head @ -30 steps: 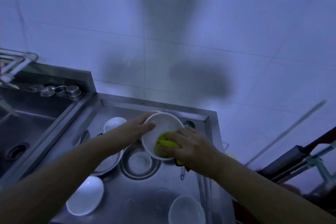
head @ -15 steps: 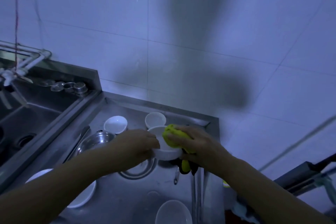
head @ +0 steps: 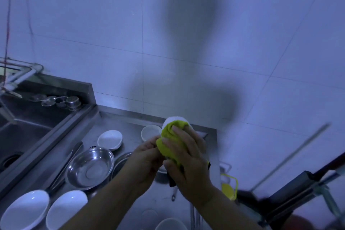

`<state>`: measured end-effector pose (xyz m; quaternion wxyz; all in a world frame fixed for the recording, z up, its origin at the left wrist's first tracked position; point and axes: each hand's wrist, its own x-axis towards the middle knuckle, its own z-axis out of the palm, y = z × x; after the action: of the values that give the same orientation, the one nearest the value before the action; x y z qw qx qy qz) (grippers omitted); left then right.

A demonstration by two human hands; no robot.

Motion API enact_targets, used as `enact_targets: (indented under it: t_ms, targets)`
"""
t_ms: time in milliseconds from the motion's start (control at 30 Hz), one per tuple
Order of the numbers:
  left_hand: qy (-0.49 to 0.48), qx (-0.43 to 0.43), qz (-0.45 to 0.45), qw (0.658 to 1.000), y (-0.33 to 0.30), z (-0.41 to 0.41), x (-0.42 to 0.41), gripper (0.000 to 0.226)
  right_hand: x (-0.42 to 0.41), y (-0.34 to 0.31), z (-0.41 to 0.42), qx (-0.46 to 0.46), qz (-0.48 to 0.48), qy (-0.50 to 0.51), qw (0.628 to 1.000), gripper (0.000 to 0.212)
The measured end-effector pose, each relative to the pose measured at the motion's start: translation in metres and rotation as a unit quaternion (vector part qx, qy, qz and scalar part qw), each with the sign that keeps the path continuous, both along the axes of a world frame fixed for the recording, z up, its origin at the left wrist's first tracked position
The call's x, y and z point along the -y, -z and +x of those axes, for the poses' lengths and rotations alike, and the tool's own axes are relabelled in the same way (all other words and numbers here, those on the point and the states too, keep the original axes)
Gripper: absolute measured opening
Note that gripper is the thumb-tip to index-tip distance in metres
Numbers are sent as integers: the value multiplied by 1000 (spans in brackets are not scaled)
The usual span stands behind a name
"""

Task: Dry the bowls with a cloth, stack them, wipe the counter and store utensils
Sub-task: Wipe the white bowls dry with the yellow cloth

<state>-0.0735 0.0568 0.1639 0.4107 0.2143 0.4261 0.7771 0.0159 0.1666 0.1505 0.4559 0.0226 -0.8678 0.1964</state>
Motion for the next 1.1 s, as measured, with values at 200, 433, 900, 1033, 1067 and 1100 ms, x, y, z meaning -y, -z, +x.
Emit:
enact_targets:
  t_ms: [200, 433, 900, 1033, 1067, 1100]
  targets:
    - [-38, -38, -5, 999, -6, 3, 1, 29, -4, -31, -26, 7, -202, -5, 979, 21]
    - [-71, -17, -7, 997, -11, -4, 13, 22, -26, -37, -34, 36, -505, -56, 860, 18]
    - [-88, 117, 39, 988, -18, -13, 7, 23, -7, -27, -11, -15, -74, 79, 994, 28]
    - [-87, 126, 22, 988, -20, -16, 7, 20, -20, -18, 5, -7, -17, 34, 999, 24]
    - [-79, 128, 23, 988, -21, -15, 8, 21, -25, -17, 7, -6, -1, 34, 999, 24]
    - [-71, 131, 25, 988, -22, -15, 8, 24, -30, -17, 9, -4, 11, 37, 999, 24]
